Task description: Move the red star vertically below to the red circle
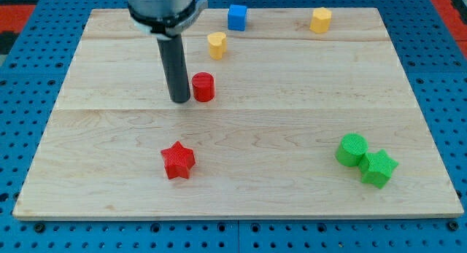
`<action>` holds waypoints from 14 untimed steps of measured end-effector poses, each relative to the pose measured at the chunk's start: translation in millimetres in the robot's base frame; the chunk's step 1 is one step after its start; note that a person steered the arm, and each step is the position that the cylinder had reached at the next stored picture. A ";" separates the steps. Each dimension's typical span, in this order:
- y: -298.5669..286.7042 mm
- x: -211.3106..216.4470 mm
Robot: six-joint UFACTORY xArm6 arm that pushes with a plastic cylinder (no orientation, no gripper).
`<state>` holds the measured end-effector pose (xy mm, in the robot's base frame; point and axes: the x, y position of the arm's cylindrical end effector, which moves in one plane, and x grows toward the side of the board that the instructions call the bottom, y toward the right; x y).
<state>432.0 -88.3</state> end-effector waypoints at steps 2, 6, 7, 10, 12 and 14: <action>51.8 -11.6; 76.3 156.0; 15.2 168.1; -17.2 78.1; -14.7 81.5; 20.7 50.0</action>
<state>482.0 -67.6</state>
